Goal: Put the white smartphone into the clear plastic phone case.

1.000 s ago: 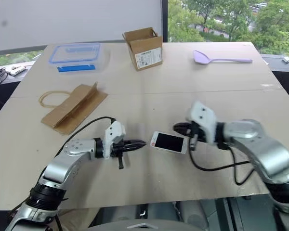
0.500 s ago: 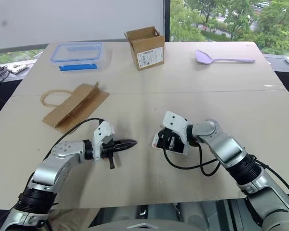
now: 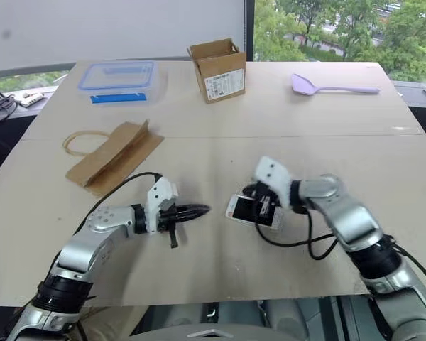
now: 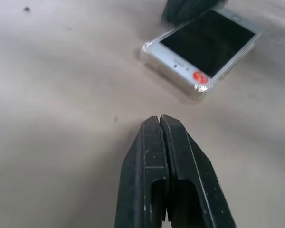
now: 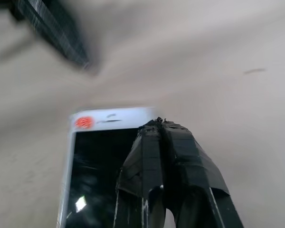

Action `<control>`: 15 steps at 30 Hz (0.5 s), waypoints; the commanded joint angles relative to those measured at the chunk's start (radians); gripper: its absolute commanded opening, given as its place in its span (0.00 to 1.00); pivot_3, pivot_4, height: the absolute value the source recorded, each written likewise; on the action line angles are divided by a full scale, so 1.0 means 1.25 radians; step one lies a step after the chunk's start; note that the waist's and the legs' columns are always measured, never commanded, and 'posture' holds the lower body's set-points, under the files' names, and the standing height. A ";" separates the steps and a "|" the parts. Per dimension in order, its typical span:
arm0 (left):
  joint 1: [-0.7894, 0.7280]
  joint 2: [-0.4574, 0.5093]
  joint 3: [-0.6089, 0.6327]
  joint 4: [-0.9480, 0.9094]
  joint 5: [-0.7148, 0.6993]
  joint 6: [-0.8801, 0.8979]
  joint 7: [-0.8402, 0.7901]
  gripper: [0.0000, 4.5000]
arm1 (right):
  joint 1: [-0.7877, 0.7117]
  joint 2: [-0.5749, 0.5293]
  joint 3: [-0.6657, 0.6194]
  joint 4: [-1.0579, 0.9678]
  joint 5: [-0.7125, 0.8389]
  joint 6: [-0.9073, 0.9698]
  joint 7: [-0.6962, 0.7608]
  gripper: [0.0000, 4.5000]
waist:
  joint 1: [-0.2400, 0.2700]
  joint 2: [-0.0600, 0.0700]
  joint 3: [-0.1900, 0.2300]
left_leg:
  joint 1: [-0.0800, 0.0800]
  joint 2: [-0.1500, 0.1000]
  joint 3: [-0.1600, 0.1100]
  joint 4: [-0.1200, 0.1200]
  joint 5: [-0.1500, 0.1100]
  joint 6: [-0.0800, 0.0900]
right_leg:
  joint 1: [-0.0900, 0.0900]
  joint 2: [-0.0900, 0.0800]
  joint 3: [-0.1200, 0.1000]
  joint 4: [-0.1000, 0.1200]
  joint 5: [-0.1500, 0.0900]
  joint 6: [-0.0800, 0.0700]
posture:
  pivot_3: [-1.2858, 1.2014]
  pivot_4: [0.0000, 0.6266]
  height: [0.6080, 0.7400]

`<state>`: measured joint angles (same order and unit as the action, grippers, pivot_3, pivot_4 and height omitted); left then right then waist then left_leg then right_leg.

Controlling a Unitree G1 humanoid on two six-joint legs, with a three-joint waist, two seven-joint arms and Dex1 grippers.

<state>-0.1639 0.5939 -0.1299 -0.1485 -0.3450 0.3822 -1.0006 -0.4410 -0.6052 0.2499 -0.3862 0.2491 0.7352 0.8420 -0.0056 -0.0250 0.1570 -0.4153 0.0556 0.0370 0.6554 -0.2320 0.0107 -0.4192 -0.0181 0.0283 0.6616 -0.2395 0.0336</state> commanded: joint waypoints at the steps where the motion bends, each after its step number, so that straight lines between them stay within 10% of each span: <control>1: -0.025 -0.015 -0.020 0.021 0.013 -0.028 -0.012 0.00 | 0.084 -0.086 -0.101 -0.123 0.025 0.051 -0.007 0.01 | 0.004 0.000 0.000 | 0.000 0.000 -0.001 0.000 0.000 0.000 | 0.000 0.000 -0.001 0.000 0.000 0.000 | 0.52 0.24 1.00; 15: -0.079 -0.052 -0.081 0.087 0.061 -0.064 -0.034 0.00 | 0.264 -0.177 -0.085 -0.250 0.015 0.115 -0.071 0.01 | -0.005 0.000 0.000 | 0.001 0.000 -0.001 0.001 0.000 0.000 | 0.001 0.001 0.000 0.000 -0.002 0.000 | 0.52 0.24 1.00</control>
<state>-0.2559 0.5368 -0.2121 -0.0298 -0.2766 0.3077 -1.0438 -0.1103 -0.8158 0.1280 -0.6603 0.2778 0.8809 0.7620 -0.0121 -0.0251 0.1568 -0.4140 0.0557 0.0354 0.6561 -0.2319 0.0108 -0.4180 -0.0172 0.0279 0.6621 -0.2417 0.0338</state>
